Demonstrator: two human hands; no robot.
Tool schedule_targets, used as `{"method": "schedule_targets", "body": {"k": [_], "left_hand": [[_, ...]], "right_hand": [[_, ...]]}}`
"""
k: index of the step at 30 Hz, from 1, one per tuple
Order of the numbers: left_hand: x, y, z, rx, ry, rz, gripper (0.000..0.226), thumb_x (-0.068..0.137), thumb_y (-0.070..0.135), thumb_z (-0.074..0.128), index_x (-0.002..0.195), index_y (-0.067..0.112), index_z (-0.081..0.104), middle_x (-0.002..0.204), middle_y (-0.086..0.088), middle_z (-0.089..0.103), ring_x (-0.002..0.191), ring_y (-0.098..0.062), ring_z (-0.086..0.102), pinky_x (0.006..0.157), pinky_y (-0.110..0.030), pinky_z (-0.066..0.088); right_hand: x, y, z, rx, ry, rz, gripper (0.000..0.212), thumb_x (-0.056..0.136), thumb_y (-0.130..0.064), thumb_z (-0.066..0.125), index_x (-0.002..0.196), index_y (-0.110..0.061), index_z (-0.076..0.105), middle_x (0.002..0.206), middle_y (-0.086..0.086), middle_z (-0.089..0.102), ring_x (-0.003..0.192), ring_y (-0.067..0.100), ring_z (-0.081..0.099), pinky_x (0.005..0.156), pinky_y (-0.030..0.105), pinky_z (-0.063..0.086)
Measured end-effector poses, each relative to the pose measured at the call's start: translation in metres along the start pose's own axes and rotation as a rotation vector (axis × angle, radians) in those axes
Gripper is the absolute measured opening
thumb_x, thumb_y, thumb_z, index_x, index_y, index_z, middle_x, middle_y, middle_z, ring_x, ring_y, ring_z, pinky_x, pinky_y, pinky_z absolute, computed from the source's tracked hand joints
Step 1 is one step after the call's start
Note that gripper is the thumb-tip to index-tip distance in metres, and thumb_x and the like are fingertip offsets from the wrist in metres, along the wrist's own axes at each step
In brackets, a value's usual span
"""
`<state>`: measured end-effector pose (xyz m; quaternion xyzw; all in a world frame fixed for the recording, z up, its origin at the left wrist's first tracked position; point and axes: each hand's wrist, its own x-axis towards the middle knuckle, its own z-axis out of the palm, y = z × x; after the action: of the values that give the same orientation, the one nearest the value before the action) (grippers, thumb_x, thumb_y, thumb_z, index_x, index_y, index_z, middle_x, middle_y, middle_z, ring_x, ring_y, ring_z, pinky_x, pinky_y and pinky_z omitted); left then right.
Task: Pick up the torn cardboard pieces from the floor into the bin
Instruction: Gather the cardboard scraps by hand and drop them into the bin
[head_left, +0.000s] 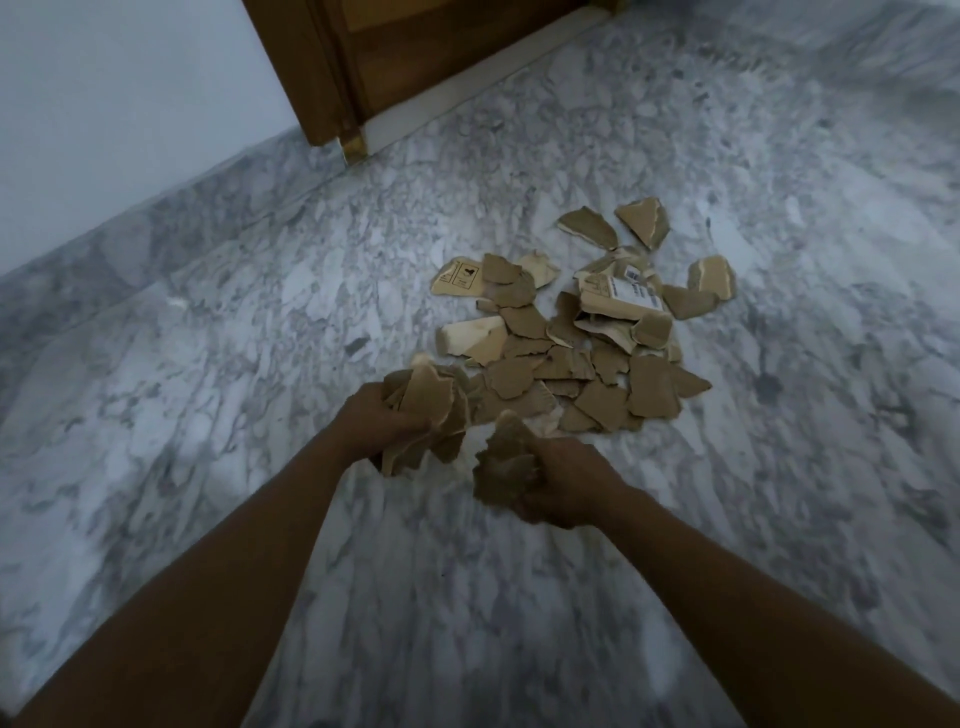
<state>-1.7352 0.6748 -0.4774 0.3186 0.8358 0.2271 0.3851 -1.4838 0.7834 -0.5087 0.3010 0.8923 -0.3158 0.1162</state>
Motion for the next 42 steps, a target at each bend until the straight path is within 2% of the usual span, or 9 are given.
{"method": "schedule_targets", "body": {"k": [3,7,11,18,23,29,33,36,42], "left_hand": [[0.018,0.029,0.0,0.125,-0.101,0.042,0.068,0.06,0.041,0.084,0.12,0.017,0.066,0.102,-0.005,0.067,0.093,-0.02,0.065,0.072,-0.027,0.049],[0.041,0.077,0.034,0.306,-0.215,0.152,0.064,0.075,0.027,0.083,0.132,0.018,0.055,0.115,-0.003,0.056,0.1,-0.017,0.053,0.08,-0.027,0.043],[0.055,0.099,0.075,0.374,-0.155,0.26,0.074,0.062,0.045,0.078,0.127,0.016,0.06,0.119,-0.006,0.06,0.109,-0.025,0.058,0.079,-0.026,0.041],[0.049,0.088,0.091,0.216,-0.074,0.292,0.076,0.05,0.066,0.063,0.119,0.033,0.063,0.094,0.011,0.065,0.087,-0.008,0.059,0.076,-0.022,0.042],[0.047,0.073,0.084,0.203,-0.042,0.22,0.099,0.066,0.052,0.083,0.148,0.015,0.04,0.139,-0.006,0.055,0.123,-0.022,0.055,0.093,-0.03,0.045],[0.015,0.063,0.065,0.21,-0.024,0.181,0.067,0.049,0.078,0.052,0.103,0.04,0.063,0.086,0.012,0.066,0.083,-0.011,0.064,0.073,-0.029,0.049],[-0.006,0.036,0.075,0.237,0.0,0.164,0.064,0.054,0.079,0.054,0.102,0.037,0.065,0.091,0.012,0.069,0.085,-0.009,0.066,0.073,-0.029,0.05],[-0.01,0.032,0.084,0.213,0.02,0.136,0.069,0.057,0.081,0.05,0.1,0.03,0.066,0.088,0.009,0.07,0.083,-0.011,0.066,0.076,-0.035,0.054],[-0.004,0.055,0.08,0.167,0.012,0.148,0.056,0.058,0.084,0.045,0.097,0.047,0.059,0.093,0.01,0.068,0.088,-0.014,0.063,0.081,-0.029,0.045]], "right_hand": [[-0.021,0.026,-0.036,0.113,-0.057,0.019,0.075,0.079,-0.032,0.075,0.143,-0.035,0.036,0.112,-0.001,0.066,0.095,0.019,0.064,0.08,0.035,0.054],[-0.038,0.07,-0.072,-0.098,0.05,0.198,0.094,0.082,-0.029,0.072,0.153,-0.034,0.011,0.109,0.003,0.065,0.075,0.014,0.059,0.059,0.028,0.049],[-0.047,0.095,-0.053,-0.334,0.188,0.286,0.055,0.085,-0.05,0.066,0.127,-0.022,0.044,0.108,0.003,0.066,0.092,0.022,0.064,0.074,0.035,0.051],[-0.052,0.119,-0.04,0.174,0.215,0.437,0.044,0.069,-0.057,0.076,0.094,-0.022,0.062,0.088,-0.002,0.068,0.078,0.016,0.065,0.07,0.033,0.057],[-0.038,0.151,-0.08,0.616,0.318,0.569,0.038,0.069,-0.041,0.087,0.093,-0.018,0.068,0.09,0.0,0.068,0.084,0.019,0.065,0.066,0.027,0.05],[0.026,0.112,-0.068,0.43,0.19,0.38,0.056,0.062,-0.054,0.083,0.104,-0.02,0.071,0.102,0.002,0.07,0.095,0.021,0.066,0.084,0.037,0.057],[0.037,0.091,-0.031,0.108,0.327,0.431,0.08,0.059,-0.085,0.05,0.106,-0.021,0.059,0.103,0.002,0.064,0.097,0.027,0.063,0.089,0.046,0.049],[0.036,0.086,-0.018,0.089,0.421,0.343,0.06,0.078,-0.069,0.059,0.11,-0.019,0.051,0.105,0.004,0.065,0.097,0.029,0.064,0.085,0.043,0.045],[0.026,0.095,-0.03,0.359,0.352,0.228,0.07,0.072,-0.065,0.072,0.12,-0.016,0.056,0.107,0.0,0.068,0.096,0.022,0.066,0.075,0.03,0.048]]}}
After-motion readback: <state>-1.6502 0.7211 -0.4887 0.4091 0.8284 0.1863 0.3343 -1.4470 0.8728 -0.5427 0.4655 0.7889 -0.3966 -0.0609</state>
